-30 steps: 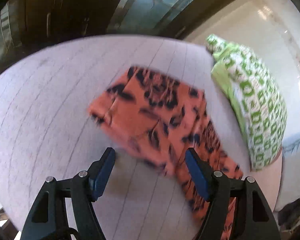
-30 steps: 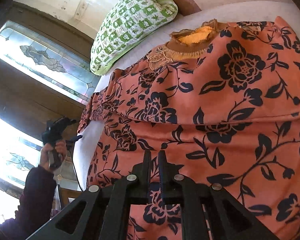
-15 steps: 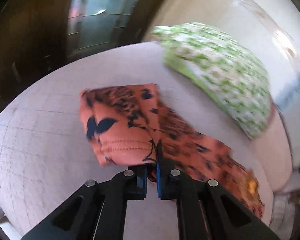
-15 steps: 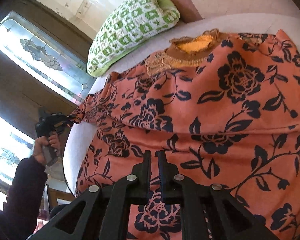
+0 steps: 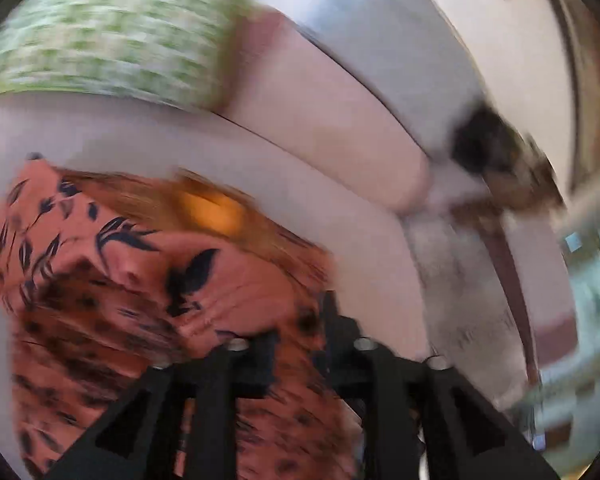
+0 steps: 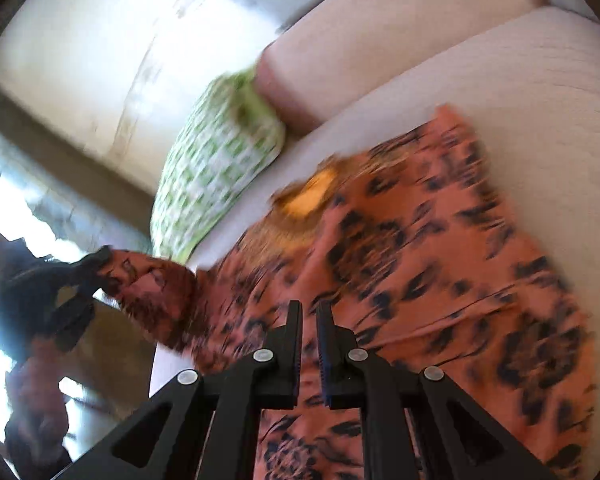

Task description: Fold small clothes

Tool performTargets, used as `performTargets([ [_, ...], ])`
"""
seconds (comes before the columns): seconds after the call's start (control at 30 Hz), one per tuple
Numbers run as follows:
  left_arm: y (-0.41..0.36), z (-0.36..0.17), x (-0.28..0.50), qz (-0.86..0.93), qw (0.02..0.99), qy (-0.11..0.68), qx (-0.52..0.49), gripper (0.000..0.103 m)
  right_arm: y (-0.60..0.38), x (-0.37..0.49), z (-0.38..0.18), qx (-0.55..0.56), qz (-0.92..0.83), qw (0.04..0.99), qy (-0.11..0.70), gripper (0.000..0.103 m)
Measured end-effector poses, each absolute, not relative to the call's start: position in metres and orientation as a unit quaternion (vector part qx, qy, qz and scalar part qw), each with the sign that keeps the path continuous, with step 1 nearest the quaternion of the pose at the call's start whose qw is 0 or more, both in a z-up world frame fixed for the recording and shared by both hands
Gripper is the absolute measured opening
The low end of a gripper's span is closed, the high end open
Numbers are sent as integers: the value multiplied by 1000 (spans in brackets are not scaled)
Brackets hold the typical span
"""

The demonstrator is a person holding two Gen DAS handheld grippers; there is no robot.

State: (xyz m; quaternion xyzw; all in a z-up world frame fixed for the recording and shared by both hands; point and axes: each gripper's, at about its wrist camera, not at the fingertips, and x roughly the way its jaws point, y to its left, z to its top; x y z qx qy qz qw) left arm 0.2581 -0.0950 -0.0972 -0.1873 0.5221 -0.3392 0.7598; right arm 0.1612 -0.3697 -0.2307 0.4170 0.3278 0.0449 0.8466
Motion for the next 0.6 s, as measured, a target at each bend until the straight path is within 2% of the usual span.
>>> performTargets([
  [0.07, -110, -79, 245, -371, 760, 505, -171, 57, -390, 157, -233, 454, 43, 832, 317, 10],
  [0.1, -108, -70, 241, -376, 773, 484, -164, 62, -398, 155, -234, 471, 48, 824, 310, 12],
  [0.13, -100, -61, 238, -376, 790, 459, -158, 70, -405, 153, -234, 485, 54, 819, 302, 25],
  [0.17, -92, -57, 238, -370, 800, 445, -159, 74, -410, 151, -234, 496, 58, 814, 295, 54],
  [0.23, -66, -60, 246, -343, 816, 432, -172, 74, -414, 142, -233, 519, 55, 808, 274, 92],
  [0.3, -40, -72, 258, -296, 836, 427, -177, 74, -417, 140, -230, 530, 61, 806, 255, 92],
  [0.47, 23, -131, 266, -165, 863, 444, -176, 74, -400, 164, -235, 505, 82, 802, 310, 90],
  [0.6, 64, -183, 268, -93, 856, 459, -217, 73, -387, 190, -242, 467, 73, 808, 353, 71],
])
